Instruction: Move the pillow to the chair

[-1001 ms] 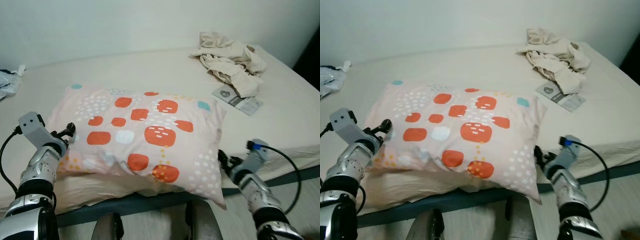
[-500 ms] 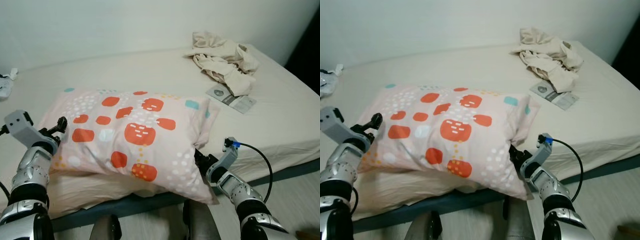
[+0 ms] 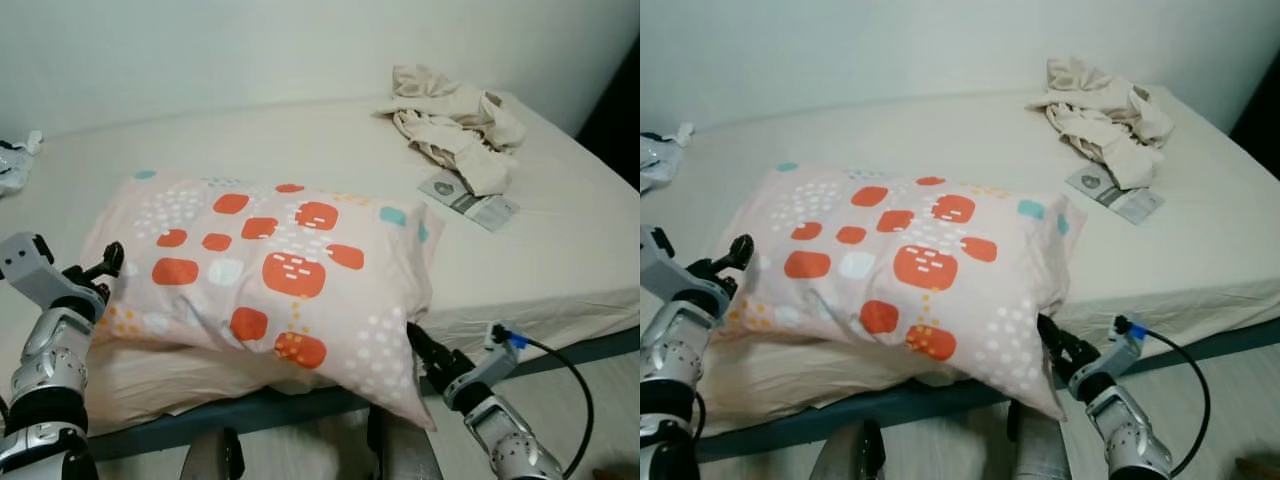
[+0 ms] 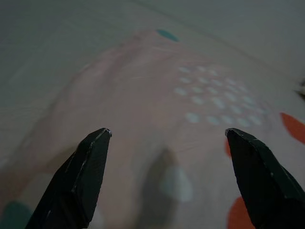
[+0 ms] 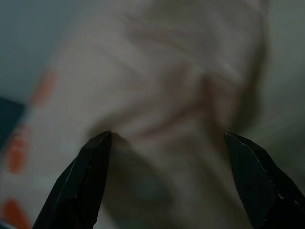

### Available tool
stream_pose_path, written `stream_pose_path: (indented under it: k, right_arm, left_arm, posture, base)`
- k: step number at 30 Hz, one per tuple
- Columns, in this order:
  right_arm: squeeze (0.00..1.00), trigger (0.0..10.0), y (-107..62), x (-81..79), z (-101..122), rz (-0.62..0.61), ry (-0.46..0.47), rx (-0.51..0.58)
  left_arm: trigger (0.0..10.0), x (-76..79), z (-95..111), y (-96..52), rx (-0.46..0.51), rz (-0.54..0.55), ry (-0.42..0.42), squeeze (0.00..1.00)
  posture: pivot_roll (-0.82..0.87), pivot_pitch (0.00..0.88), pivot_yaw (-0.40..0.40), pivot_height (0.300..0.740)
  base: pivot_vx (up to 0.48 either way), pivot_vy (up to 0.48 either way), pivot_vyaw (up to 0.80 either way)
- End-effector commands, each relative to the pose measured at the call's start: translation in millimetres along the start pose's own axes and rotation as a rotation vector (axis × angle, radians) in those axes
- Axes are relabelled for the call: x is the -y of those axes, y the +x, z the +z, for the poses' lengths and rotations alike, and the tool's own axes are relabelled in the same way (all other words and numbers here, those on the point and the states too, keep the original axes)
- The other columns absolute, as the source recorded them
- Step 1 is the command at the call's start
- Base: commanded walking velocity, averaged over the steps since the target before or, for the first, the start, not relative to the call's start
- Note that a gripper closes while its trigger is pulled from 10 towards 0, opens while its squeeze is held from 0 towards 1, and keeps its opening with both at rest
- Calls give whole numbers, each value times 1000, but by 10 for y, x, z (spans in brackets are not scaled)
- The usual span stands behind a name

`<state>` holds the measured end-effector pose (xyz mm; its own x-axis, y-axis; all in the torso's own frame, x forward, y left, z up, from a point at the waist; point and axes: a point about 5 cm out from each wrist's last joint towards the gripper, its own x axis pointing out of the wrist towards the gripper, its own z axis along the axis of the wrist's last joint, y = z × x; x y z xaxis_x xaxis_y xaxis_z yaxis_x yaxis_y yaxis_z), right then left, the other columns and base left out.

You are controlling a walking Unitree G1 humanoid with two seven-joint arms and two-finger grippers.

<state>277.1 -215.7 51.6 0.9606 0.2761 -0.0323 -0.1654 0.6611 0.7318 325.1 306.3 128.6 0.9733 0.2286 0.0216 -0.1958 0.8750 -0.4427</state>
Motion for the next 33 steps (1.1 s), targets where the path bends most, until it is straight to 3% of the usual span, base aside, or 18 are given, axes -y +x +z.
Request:
stream_pose_path:
  k: [1, 2, 7, 14, 16, 17, 22, 24, 25, 27, 28, 33]
  right_arm:
    - [1000, 10000, 55, -95, 14, 66, 44, 26]
    - [1000, 10000, 55, -95, 14, 66, 44, 26]
    - [1000, 10000, 359, -153, 13, 70, 59, -9]
    - [1000, 10000, 470, -142, -50, -3, 52, -81]
    - [945, 10000, 540, -145, -105, -63, 39, -140]
    - [0, 10000, 566, -154, -118, -78, 39, -155]
    - [0, 10000, 634, -212, -187, -61, 18, -232]
    - [0, 10000, 652, -264, -217, 1, 5, -255]
    - [0, 3686, 657, -276, -222, 17, 4, -258]
    - [0, 3686, 657, -276, -222, 17, 4, -258]
    - [0, 0, 668, -286, -225, 21, -5, -264]
    - [0, 0, 677, -289, -234, 16, -132, -308]
  left_arm:
    - [10000, -31, -47, -33, -24, 0, -5, 0]
    - [10000, -31, -47, -33, -24, 0, -5, 0]
    - [10000, -22, -56, -16, -33, 3, -2, 0]
    - [10000, -23, -49, -18, -34, 8, 3, 0]
    - [10000, -35, -35, -28, -32, 13, 8, 0]
    - [10000, -44, -28, -35, -31, 15, 9, 0]
    - [10000, -82, 0, -58, -26, 24, 17, 0]
    - [10000, -88, 2, -64, -23, 28, 17, 0]
    - [10000, -89, 2, -66, -23, 29, 17, 0]
    - [10000, -89, 2, -66, -23, 29, 17, 0]
    - [10000, -88, 1, -68, -23, 29, 17, 0]
    - [10000, -47, -30, -69, -29, 28, 21, 0]
  posture:
    - [-73, 147, 29, 592]
    - [-73, 147, 29, 592]
    - [-74, 147, 37, 592]
    - [-68, 146, 37, 592]
    - [-58, 145, 32, 592]
    - [-51, 146, 27, 592]
    - [-43, 145, 21, 592]
    - [-43, 143, 20, 592]
    - [-43, 143, 20, 592]
    - [-43, 143, 20, 592]
    - [-44, 140, 20, 592]
    - [-53, 133, 17, 592]
  base:
    - [0, 0, 0]
    - [0, 0, 0]
    - [0, 0, 0]
    - [0, 0, 0]
    - [0, 0, 0]
    - [0, 0, 0]
    - [0, 0, 0]
    - [0, 0, 0]
    - [0, 0, 0]
    - [0, 0, 0]
    - [0, 0, 0]
    - [0, 0, 0]
